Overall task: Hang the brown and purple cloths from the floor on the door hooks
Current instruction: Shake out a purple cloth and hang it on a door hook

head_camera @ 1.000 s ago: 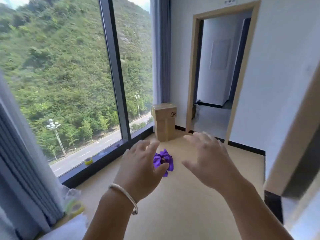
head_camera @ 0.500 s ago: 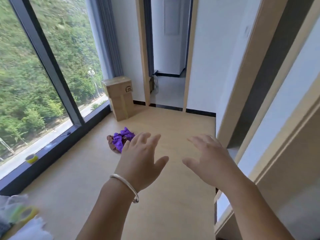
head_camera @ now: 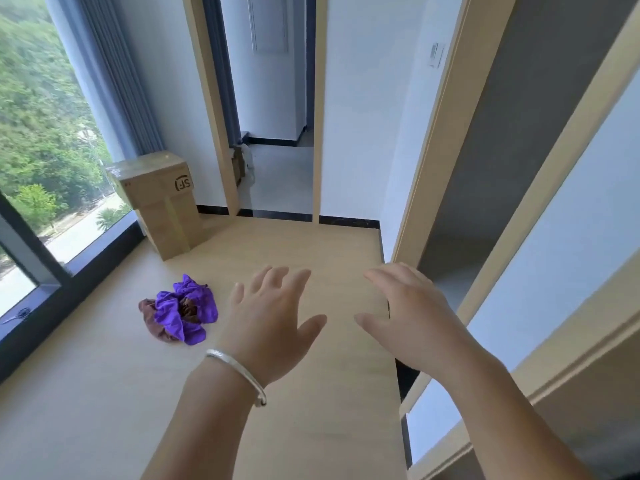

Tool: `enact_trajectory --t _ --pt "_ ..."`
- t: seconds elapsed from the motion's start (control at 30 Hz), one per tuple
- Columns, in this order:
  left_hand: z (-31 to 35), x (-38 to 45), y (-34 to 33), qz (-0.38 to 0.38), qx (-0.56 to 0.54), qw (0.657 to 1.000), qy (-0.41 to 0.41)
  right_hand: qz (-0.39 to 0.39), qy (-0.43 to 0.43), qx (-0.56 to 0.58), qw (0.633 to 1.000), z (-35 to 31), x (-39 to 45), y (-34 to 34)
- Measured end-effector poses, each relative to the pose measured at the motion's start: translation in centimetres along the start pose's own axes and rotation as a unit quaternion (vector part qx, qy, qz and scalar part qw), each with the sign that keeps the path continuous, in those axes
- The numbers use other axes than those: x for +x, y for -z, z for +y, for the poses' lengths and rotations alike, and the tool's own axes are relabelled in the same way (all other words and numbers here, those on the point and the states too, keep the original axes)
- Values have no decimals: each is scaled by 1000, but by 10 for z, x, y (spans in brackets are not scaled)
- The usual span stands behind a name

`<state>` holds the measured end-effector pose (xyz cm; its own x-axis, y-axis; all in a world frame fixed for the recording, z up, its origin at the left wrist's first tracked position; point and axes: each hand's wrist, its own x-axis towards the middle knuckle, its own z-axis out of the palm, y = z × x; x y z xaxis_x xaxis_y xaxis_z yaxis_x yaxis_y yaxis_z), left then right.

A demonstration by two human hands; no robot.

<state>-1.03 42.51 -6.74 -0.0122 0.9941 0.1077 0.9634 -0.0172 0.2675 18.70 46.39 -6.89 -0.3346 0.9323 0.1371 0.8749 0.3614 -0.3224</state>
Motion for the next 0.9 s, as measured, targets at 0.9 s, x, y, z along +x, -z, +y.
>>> enact_trajectory --t 0.9 --pt "-22 391 -35 -7 65 997 -49 19 -18 -6 1000 127 353 -10"
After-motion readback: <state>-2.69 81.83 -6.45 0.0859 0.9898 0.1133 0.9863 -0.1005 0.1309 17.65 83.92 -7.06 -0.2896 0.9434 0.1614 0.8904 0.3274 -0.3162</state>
